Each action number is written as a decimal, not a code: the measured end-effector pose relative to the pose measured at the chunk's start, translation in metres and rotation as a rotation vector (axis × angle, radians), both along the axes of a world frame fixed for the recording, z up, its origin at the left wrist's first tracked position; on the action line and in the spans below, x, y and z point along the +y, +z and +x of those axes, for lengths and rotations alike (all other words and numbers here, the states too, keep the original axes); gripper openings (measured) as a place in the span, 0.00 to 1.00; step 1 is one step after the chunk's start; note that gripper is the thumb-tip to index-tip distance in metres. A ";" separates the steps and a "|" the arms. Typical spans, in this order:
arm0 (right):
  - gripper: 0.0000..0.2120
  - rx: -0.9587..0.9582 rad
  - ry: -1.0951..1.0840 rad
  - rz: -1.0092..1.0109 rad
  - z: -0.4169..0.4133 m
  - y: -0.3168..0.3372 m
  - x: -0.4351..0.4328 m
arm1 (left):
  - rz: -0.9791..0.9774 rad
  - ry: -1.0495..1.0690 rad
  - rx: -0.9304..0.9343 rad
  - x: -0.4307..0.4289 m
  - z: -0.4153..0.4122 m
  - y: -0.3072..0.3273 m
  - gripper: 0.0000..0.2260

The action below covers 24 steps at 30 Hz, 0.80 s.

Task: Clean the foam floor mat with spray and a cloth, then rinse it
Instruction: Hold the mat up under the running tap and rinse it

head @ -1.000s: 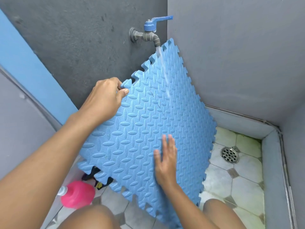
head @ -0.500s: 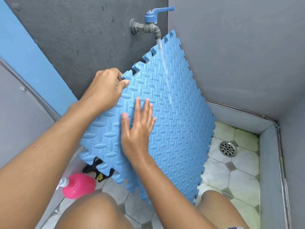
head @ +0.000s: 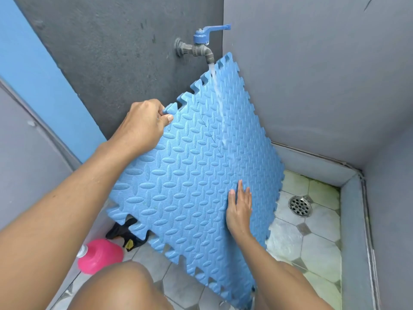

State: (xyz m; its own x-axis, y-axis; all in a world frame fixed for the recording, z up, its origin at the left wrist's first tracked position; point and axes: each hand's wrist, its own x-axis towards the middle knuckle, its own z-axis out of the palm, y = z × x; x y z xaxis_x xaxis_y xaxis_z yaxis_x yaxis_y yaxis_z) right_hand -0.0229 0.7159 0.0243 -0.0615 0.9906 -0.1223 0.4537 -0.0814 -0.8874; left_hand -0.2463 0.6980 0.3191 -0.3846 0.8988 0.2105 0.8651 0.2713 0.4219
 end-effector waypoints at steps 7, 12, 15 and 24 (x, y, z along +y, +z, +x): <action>0.21 0.269 0.186 0.151 -0.042 0.163 0.104 | -0.016 0.000 -0.015 -0.003 0.001 -0.001 0.10; 0.32 0.211 0.161 0.150 -0.045 0.307 0.166 | -0.025 0.008 -0.024 -0.001 0.000 -0.002 0.10; 0.33 0.067 0.235 0.196 -0.067 0.373 0.187 | -0.022 0.005 -0.032 -0.002 0.000 -0.002 0.10; 0.17 -0.161 0.255 0.156 -0.086 0.389 0.219 | -0.016 0.004 -0.034 0.000 -0.001 -0.001 0.09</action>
State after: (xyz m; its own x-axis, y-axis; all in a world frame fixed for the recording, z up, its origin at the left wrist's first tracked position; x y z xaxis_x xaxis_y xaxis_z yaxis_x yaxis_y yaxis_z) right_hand -0.1093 0.9349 0.4130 -0.3017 0.9534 0.0007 0.5776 0.1834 -0.7954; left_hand -0.2470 0.6976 0.3179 -0.3952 0.9003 0.1827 0.8490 0.2820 0.4469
